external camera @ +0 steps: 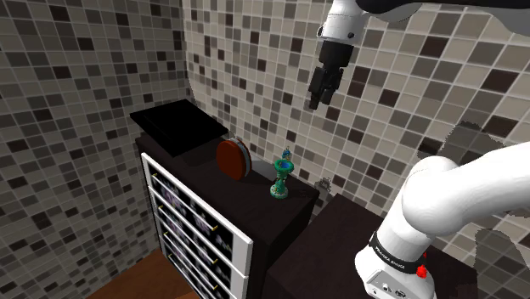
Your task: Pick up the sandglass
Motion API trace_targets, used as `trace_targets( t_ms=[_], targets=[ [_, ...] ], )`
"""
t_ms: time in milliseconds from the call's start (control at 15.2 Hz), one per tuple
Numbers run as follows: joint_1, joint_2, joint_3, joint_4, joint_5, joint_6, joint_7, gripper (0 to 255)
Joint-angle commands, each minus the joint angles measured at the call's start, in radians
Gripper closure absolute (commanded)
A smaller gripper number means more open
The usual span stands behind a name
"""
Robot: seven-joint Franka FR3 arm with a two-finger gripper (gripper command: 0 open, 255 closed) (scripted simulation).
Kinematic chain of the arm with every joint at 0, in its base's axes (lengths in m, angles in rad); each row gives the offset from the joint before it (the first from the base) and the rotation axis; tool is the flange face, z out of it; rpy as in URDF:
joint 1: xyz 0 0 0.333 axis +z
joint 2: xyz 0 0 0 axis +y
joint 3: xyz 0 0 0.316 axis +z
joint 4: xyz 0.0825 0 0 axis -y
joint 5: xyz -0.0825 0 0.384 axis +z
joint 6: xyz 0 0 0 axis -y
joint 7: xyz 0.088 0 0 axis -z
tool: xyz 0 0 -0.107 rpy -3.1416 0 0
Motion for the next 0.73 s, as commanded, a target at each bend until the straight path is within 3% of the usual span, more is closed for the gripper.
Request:
trace_targets(
  t_ms=[0, 660],
  targets=[
    [0.0, 0.0, 0.0, 0.0, 0.0, 0.0, 0.0, 0],
    [-0.059, 0.345, -0.02, 0.048, -0.071, 0.185, 0.041, 0]
  ],
)
